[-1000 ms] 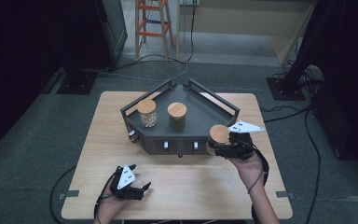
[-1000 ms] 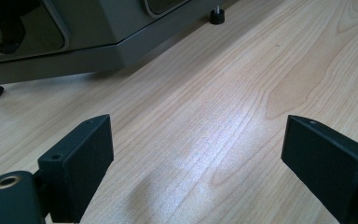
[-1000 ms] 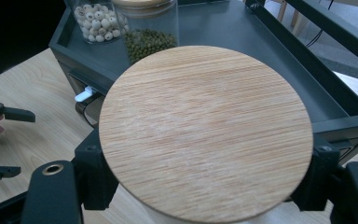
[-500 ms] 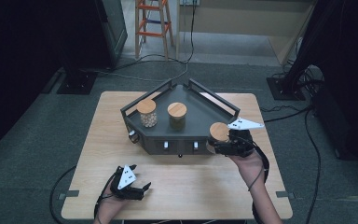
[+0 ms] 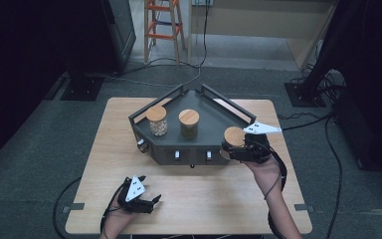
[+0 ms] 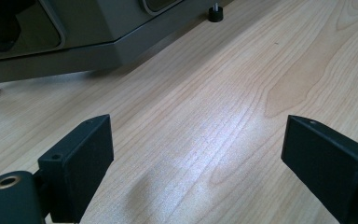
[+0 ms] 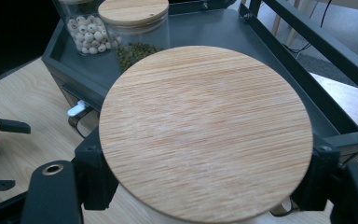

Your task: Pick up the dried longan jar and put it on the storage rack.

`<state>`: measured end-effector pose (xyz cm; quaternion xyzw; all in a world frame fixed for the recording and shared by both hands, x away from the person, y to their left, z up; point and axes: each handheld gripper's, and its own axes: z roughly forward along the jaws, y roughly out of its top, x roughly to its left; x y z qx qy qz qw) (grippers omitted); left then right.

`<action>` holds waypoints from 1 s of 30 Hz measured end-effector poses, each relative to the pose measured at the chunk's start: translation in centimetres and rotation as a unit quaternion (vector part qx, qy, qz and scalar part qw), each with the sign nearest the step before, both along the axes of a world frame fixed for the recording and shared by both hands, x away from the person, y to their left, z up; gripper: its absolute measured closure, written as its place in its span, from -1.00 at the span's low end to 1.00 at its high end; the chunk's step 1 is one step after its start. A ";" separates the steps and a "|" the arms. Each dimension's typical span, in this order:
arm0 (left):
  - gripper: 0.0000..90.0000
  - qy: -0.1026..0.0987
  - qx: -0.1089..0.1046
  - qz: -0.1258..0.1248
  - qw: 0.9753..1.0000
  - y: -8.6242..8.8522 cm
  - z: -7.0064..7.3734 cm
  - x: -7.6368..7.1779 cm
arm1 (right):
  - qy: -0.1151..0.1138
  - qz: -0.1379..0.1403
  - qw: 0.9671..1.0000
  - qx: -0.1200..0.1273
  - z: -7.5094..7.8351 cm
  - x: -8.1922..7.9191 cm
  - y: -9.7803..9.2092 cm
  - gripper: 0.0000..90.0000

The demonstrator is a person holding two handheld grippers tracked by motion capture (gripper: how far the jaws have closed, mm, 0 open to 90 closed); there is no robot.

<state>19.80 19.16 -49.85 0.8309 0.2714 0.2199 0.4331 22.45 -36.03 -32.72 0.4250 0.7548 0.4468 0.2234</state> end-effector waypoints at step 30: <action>-0.80 -0.014 -0.013 0.009 1.000 0.3 -0.4 -0.6 | -0.016 -0.002 1.000 -0.013 1.0 2.9 2.9 -0.43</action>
